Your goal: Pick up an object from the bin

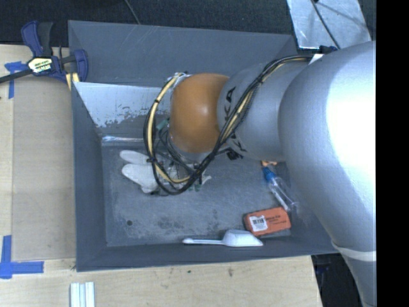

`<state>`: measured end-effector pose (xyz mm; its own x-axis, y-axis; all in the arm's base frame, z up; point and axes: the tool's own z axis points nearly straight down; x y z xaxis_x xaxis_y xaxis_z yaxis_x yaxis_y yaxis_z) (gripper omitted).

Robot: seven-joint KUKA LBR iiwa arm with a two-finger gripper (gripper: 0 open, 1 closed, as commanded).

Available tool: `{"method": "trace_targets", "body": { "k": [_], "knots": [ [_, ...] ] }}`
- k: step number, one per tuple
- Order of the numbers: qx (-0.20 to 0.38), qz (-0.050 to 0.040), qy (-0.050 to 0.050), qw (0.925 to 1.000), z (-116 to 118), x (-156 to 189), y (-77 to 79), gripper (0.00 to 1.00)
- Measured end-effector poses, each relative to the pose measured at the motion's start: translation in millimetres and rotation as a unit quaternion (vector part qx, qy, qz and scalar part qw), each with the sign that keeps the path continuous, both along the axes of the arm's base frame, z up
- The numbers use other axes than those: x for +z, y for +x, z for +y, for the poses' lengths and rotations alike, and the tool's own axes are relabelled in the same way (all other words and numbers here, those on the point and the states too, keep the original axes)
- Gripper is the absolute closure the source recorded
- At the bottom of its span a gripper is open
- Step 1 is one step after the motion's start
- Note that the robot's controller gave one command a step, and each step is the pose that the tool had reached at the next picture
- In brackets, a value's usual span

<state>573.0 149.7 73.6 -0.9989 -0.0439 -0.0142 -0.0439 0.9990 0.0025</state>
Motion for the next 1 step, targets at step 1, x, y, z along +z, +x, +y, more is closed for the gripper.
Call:
{"method": "trace_targets", "body": {
  "k": [1],
  "knots": [
    [0.000, 0.0000, 0.000, 1.0000, 0.0, 0.0, 0.0, 1.00]
  ]
}}
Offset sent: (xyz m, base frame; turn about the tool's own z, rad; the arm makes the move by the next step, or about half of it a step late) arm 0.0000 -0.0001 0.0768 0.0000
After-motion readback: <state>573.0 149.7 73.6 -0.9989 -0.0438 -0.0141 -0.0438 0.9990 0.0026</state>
